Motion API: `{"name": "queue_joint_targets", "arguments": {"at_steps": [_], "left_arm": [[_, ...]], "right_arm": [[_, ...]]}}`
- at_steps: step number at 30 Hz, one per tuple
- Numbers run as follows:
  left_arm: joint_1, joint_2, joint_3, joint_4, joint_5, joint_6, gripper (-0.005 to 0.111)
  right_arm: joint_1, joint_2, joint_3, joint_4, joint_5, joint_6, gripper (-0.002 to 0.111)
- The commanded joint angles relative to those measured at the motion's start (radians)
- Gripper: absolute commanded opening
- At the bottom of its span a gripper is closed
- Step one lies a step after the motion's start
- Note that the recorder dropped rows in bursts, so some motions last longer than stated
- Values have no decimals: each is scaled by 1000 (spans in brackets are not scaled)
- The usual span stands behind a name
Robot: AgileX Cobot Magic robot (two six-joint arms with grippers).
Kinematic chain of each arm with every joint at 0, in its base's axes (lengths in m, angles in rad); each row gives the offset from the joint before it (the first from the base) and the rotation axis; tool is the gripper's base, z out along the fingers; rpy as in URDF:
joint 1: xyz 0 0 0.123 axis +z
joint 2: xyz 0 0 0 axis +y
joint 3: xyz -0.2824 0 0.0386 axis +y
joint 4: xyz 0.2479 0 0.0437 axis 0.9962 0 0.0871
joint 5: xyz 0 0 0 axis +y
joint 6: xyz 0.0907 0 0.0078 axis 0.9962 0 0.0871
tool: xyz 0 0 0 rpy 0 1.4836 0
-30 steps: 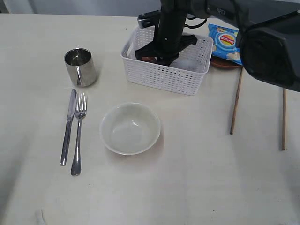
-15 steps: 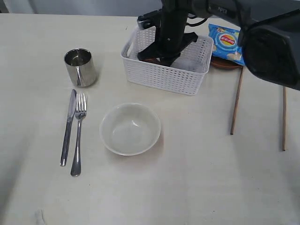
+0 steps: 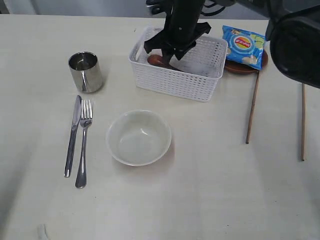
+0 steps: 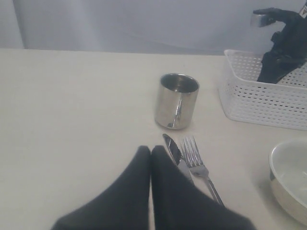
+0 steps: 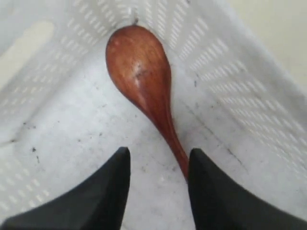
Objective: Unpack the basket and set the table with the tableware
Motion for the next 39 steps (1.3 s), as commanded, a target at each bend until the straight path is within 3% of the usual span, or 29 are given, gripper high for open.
{"name": "queue_joint_targets", "arguments": {"at_steps": [1, 10, 14, 18, 20, 26, 39], "left_arm": [[-5, -4, 4, 1, -2, 3, 0], [-5, -4, 4, 1, -2, 3, 0], [-5, -4, 4, 1, -2, 3, 0], [-5, -4, 4, 1, -2, 3, 0], [-5, -4, 4, 1, -2, 3, 0], [-5, -4, 4, 1, -2, 3, 0], [-5, -4, 4, 1, -2, 3, 0]], "right_arm": [[-7, 3, -8, 123, -32, -43, 38], [4, 41, -8, 11, -51, -102, 39], [4, 69, -8, 13, -44, -104, 56], [4, 123, -8, 11, -40, -104, 56], [4, 135, -6, -2, -40, -104, 47], [4, 142, -6, -60, -26, -107, 0], [4, -4, -41, -91, -33, -101, -1]]}}
